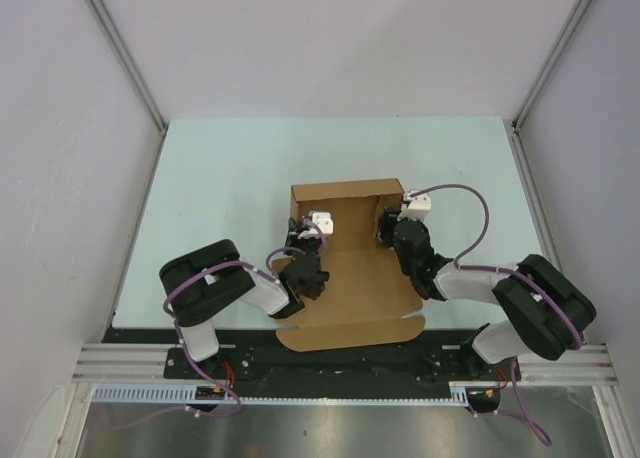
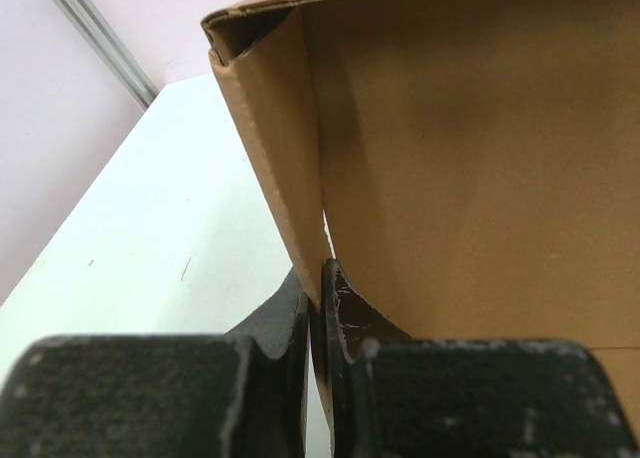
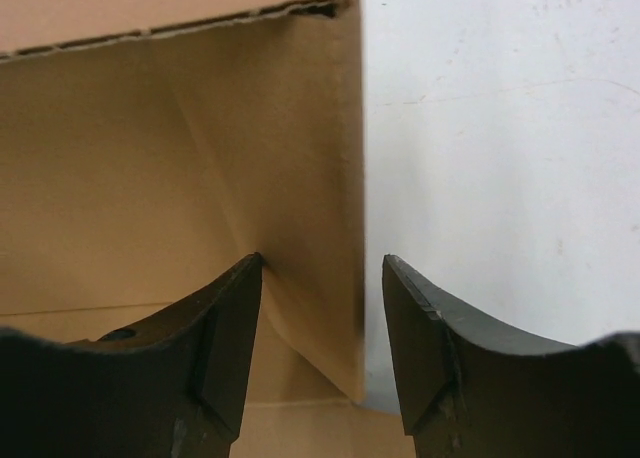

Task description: Fold the paper box

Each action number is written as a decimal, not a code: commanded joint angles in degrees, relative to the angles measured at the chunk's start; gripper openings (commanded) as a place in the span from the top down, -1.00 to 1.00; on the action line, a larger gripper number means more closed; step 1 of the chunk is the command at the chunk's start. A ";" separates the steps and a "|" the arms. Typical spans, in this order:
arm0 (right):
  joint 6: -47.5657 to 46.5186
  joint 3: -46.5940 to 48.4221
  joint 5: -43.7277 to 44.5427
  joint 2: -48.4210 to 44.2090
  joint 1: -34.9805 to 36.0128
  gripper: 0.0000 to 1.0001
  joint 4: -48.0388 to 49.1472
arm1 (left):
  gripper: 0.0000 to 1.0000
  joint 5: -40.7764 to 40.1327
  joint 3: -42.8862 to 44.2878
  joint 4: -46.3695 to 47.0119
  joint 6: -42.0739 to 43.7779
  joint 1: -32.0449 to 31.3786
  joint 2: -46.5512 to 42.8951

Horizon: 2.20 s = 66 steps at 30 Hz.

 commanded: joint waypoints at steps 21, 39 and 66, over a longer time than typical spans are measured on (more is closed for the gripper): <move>-3.73 2.22 -1.69 10.64 -2.15 0.97 20.06 | 0.99 -0.47 0.99 21.65 5.17 -2.15 -1.47; -4.34 7.05 -1.51 14.59 -2.85 0.52 22.00 | 1.00 0.14 0.37 21.65 5.52 -2.76 -1.12; -3.91 8.46 0.51 13.10 -4.17 0.05 21.91 | 0.99 0.14 0.55 21.65 6.14 -3.03 -1.30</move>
